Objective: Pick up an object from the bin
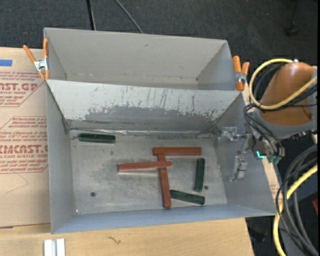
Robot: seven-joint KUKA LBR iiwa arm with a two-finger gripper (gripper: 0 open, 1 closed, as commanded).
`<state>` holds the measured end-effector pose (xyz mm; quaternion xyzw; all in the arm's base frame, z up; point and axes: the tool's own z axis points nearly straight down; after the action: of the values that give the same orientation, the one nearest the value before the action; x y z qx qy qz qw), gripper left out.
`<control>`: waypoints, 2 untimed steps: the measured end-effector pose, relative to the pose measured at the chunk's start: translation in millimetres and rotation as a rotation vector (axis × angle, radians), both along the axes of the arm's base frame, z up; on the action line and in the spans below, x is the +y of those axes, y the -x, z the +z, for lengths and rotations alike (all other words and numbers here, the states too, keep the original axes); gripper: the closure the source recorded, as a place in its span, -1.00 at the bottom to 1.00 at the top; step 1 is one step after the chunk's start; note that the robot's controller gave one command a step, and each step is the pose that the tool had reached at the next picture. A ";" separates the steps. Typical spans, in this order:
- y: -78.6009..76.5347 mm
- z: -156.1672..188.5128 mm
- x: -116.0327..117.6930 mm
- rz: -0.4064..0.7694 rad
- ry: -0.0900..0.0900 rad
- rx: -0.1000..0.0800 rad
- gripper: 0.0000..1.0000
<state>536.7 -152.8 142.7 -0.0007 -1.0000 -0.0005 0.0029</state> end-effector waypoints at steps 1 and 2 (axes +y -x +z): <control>-46.3 -76.8 92.1 0.067 -0.005 -0.004 -1.00; -48.4 -40.9 147.8 0.009 -0.003 -0.011 -1.00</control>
Offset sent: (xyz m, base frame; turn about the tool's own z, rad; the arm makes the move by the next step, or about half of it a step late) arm 0.0463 0.0851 -0.0727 -0.0594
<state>585.1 -5.0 101.7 0.0037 -1.0000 -0.0018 -0.0024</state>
